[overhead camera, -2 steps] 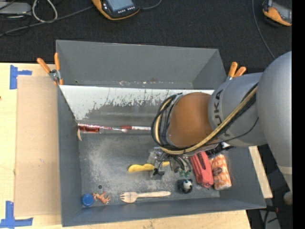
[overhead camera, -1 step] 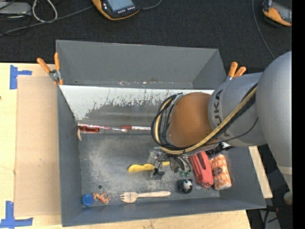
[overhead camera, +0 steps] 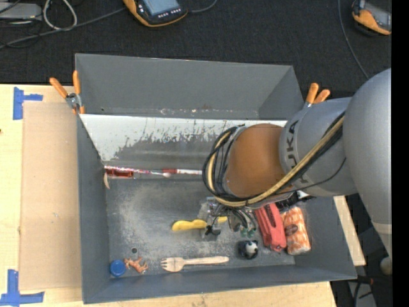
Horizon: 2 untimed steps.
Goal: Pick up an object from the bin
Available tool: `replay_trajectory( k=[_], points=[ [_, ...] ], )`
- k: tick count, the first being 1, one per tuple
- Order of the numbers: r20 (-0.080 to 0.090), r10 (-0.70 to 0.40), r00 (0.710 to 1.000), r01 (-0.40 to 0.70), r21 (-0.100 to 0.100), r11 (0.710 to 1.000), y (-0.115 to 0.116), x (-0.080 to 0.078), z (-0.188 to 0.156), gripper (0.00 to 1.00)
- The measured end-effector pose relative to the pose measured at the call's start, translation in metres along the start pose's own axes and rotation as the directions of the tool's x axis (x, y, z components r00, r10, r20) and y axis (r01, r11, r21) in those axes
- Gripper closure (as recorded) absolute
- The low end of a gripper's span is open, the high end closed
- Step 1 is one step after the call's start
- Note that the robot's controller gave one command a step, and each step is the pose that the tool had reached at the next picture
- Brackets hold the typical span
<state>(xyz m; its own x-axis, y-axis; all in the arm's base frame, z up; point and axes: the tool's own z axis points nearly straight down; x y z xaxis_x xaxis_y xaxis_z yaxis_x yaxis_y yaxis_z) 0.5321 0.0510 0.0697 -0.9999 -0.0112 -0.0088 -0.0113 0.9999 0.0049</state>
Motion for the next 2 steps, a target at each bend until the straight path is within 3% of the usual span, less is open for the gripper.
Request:
replay_trajectory(
  k=[2],
  points=[
    [-0.012,0.013,1.000,-0.013,0.001,1.000,0.002,-0.006,-0.135,1.00]
  ],
)
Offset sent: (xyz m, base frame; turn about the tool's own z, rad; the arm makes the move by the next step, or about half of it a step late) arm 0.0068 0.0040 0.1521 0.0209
